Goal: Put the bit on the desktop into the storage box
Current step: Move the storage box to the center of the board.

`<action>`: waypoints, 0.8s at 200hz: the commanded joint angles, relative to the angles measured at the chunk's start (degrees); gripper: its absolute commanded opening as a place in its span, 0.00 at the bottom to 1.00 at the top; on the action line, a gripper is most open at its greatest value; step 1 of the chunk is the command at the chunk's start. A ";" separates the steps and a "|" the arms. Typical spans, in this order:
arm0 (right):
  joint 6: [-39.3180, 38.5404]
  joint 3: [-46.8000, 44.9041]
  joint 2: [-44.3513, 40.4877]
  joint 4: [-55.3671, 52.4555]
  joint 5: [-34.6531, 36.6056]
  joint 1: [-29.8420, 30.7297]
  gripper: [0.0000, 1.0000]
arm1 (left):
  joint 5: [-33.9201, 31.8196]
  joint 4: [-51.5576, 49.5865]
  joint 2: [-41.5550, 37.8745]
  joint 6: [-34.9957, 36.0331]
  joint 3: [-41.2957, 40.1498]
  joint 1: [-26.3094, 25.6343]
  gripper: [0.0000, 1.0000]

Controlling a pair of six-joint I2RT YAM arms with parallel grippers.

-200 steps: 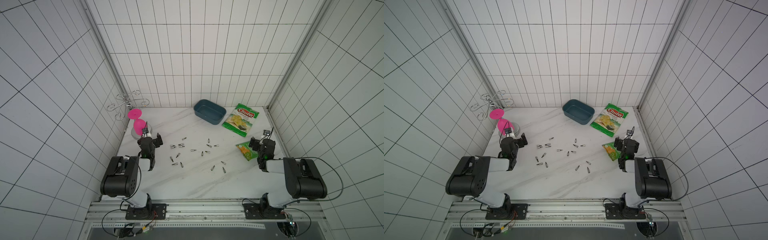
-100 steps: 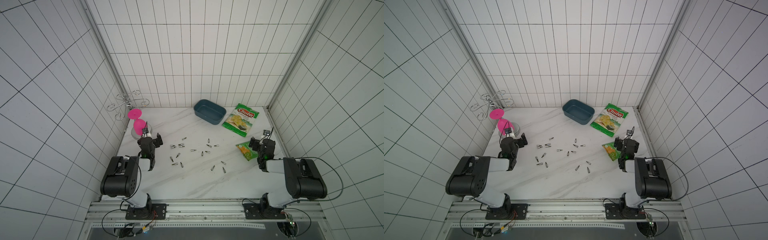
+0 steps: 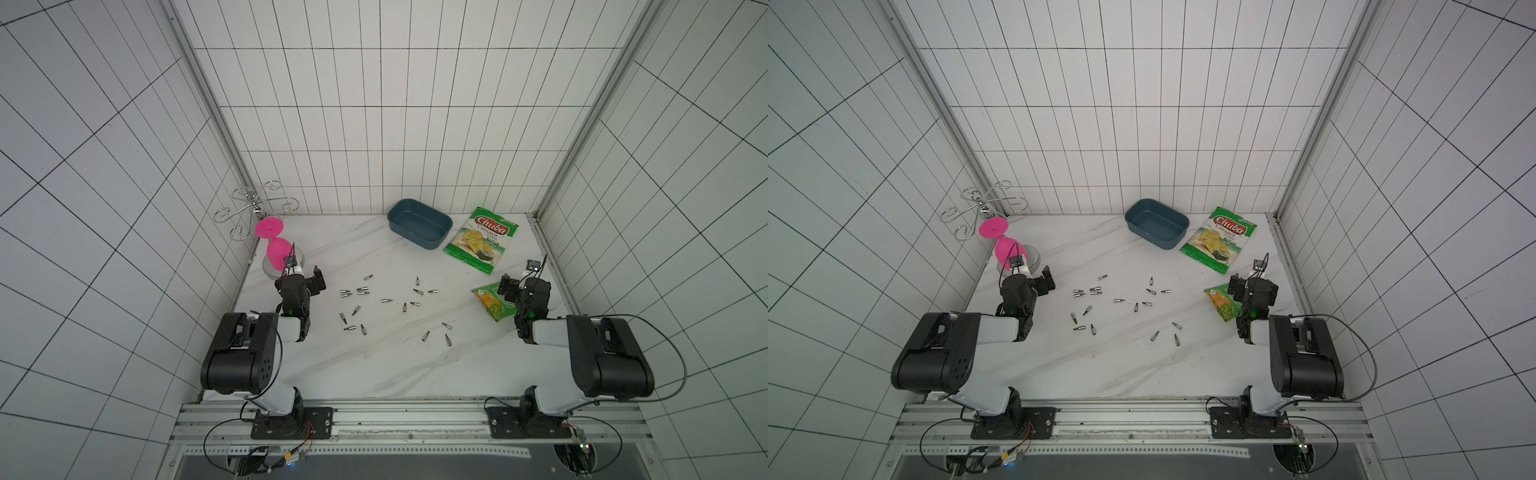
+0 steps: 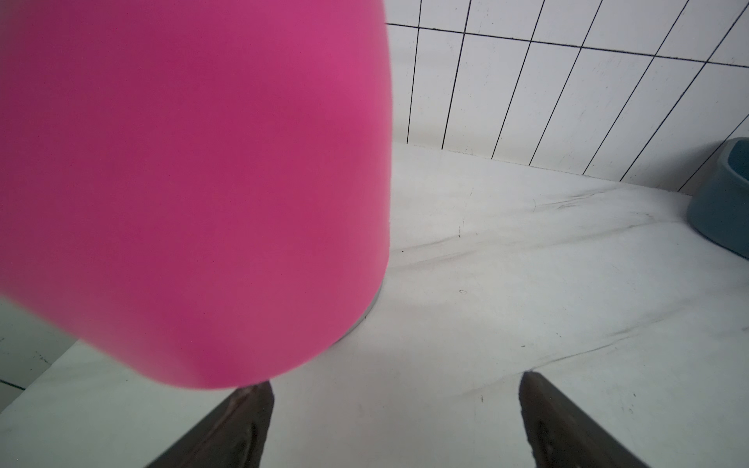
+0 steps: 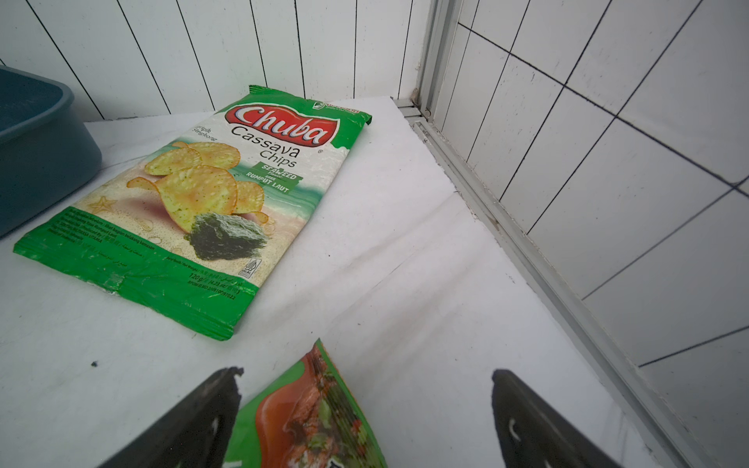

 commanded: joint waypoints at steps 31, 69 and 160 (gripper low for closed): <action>-0.50 5.49 -3.20 -10.64 -2.17 -0.86 0.99 | 2.34 0.08 -1.05 0.61 0.85 0.93 0.98; 2.97 25.32 -6.66 -43.31 -3.13 3.17 0.99 | 1.88 -0.41 -2.16 1.07 1.31 0.81 0.98; 5.29 82.60 24.16 -89.10 -22.25 13.95 0.99 | -9.00 -27.38 -15.33 -4.18 10.62 -3.84 0.98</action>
